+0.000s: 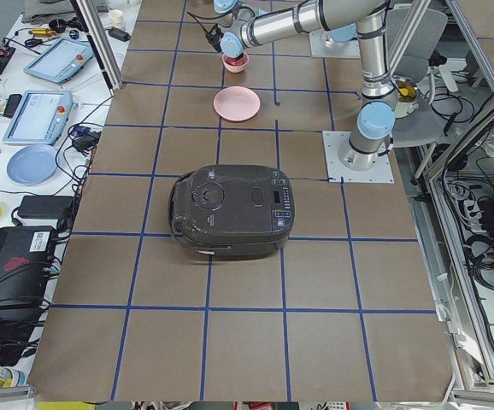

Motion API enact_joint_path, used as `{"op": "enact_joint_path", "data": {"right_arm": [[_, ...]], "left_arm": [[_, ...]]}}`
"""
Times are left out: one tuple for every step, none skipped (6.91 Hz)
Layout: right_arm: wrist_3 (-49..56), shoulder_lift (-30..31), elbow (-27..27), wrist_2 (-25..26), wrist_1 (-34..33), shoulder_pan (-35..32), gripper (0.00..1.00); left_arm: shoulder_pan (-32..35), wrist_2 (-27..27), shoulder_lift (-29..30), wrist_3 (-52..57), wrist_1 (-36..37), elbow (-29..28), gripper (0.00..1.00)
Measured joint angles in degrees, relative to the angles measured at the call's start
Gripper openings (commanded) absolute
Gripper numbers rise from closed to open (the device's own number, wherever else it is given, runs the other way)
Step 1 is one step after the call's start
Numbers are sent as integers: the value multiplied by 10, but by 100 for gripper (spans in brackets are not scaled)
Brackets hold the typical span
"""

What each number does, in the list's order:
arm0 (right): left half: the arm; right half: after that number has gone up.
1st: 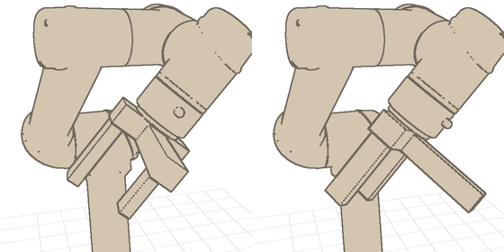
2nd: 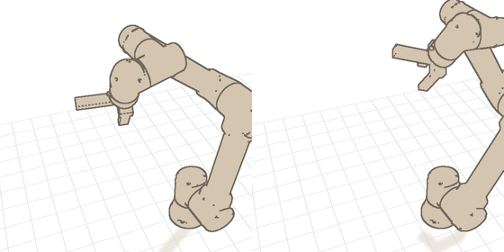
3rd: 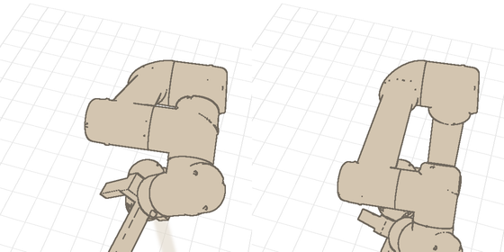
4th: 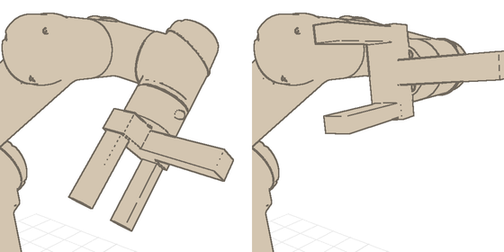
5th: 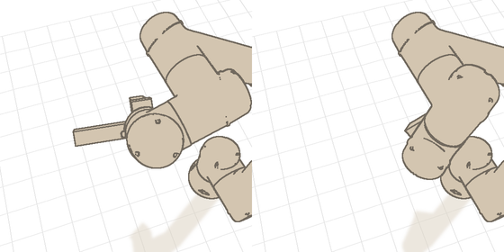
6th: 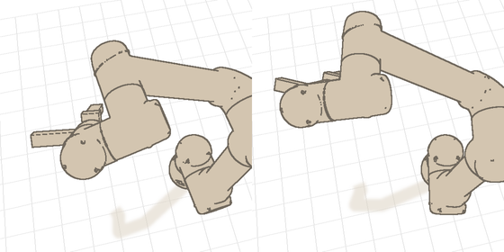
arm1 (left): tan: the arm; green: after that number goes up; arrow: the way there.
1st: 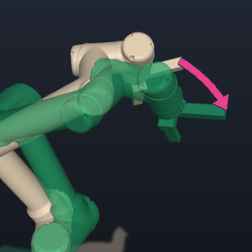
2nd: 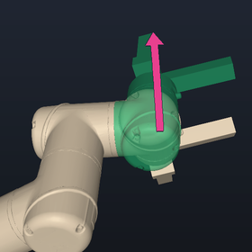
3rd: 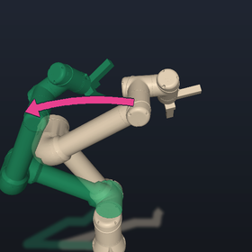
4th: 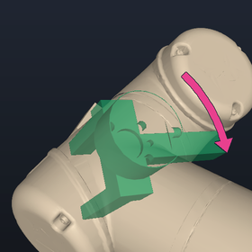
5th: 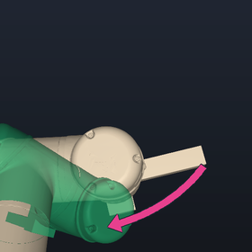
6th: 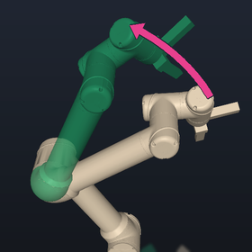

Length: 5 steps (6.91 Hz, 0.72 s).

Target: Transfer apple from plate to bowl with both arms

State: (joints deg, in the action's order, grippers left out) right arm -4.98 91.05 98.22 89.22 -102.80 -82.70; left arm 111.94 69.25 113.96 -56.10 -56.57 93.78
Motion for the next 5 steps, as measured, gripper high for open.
{"op": "enact_joint_path", "data": {"right_arm": [[-1,13,-1,-8,1,-15,100],[-2,20,-2,-4,2,-33,100],[-3,23,-4,5,9,-49,100],[-3,25,-14,10,33,-59,100],[-2,23,-40,9,70,-63,100]], "left_arm": [[-14,9,-36,68,-51,-7,92],[-28,31,-76,152,-126,-27,92],[-43,67,-117,255,-217,-58,97],[-58,109,-156,364,-294,-85,100],[-77,145,-192,450,-335,-99,100]]}}
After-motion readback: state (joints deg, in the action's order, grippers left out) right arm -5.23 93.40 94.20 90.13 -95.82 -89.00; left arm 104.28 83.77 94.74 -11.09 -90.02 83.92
